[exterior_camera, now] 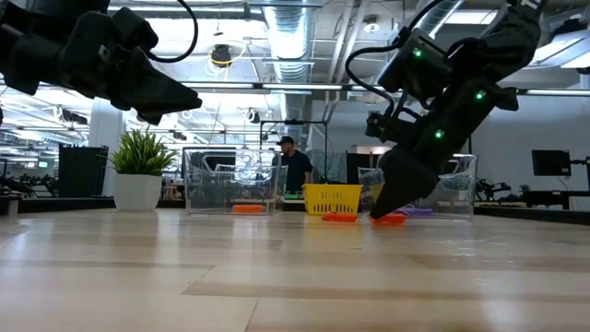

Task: Sort spring keychains
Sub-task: Put the right orange spring keychain into the left transparent bin

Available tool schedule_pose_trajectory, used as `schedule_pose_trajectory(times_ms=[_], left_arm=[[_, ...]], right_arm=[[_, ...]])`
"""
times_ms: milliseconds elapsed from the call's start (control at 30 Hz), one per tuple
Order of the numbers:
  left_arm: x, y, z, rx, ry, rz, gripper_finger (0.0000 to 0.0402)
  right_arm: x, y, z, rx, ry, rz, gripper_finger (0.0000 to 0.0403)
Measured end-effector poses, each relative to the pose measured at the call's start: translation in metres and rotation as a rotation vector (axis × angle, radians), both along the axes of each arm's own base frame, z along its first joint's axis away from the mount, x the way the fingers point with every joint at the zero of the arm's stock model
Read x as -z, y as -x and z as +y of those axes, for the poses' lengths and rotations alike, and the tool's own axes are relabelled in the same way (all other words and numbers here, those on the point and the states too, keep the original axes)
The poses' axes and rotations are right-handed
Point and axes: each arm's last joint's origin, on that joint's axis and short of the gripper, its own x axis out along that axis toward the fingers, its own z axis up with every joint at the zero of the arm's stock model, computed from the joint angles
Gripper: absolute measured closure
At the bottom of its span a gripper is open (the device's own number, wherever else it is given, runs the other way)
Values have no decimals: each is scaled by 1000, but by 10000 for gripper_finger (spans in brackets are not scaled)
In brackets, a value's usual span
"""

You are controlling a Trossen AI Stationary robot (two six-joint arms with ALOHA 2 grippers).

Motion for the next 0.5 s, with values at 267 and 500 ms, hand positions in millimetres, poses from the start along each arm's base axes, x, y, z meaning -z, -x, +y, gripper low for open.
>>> schedule_pose_trajectory(times_ms=[267, 500], left_arm=[[0, 0, 0, 0, 0, 0, 304], [0, 0, 0, 0, 0, 0, 304]], right_arm=[[1, 0, 3, -47, -53, 11, 395], [-3, 2, 3, -52, -61, 16, 400]])
